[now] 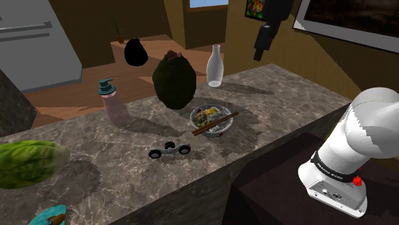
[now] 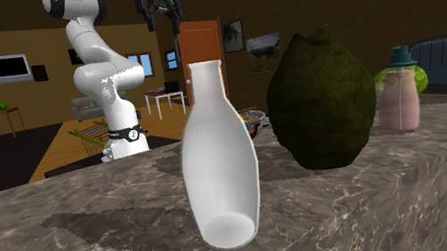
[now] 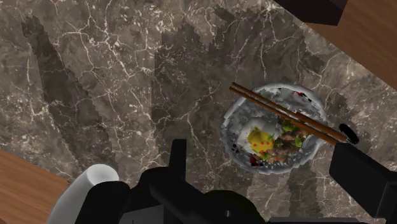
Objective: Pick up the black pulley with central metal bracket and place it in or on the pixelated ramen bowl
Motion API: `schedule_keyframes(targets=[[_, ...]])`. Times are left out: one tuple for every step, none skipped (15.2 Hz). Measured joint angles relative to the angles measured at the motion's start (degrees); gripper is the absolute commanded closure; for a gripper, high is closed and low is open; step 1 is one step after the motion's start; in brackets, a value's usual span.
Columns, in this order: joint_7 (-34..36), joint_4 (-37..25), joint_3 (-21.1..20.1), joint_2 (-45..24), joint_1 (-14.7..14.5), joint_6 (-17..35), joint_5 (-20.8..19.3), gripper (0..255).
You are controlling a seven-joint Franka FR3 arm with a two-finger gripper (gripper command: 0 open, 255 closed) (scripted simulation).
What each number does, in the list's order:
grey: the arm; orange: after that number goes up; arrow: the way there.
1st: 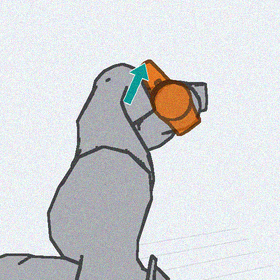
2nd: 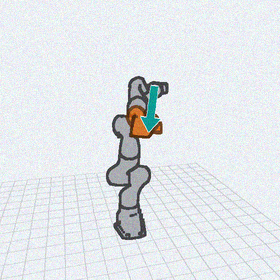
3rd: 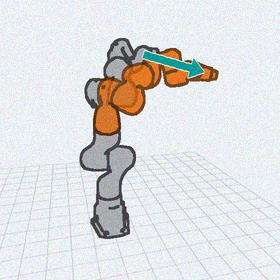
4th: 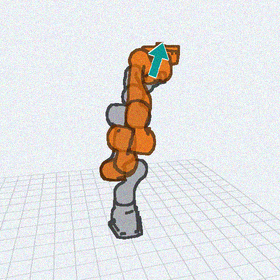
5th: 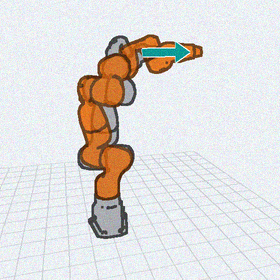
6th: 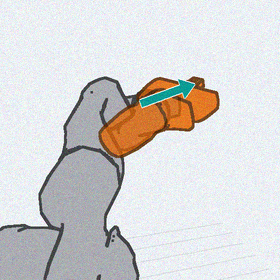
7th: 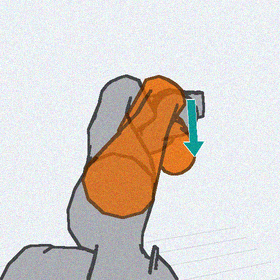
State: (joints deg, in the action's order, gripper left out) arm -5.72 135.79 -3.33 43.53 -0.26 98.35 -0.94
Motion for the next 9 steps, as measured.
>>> schedule_keyframes(targets=[[0.0, 0.0, 0.0, 0.0, 0.0, 0.0, 0.0, 0], [0.2, 0.5, -0.3, -0.2, -0.2, 0.8, 0.2, 0], [0.3, 1.5, -0.7, -0.5, -0.6, 2.2, 0.6, 0], [0.4, 2.1, -1.0, -1.3, -0.9, 3.7, 0.9, 0], [0.6, 2.7, -1.6, -2.0, -1.4, 5.1, 1.3, 0], [1.0, 2.9, -2.3, -3.4, -1.9, 6.8, 1.8, 0], [1.0, 3.4, -2.7, -4.6, -2.2, 8.7, 2.1, 0], [1.2, 4.6, -3.2, -5.0, -2.8, 10.5, 2.5, 0], [1.3, 5.0, -3.7, -6.3, -3.1, 12.4, 2.9, 0]])
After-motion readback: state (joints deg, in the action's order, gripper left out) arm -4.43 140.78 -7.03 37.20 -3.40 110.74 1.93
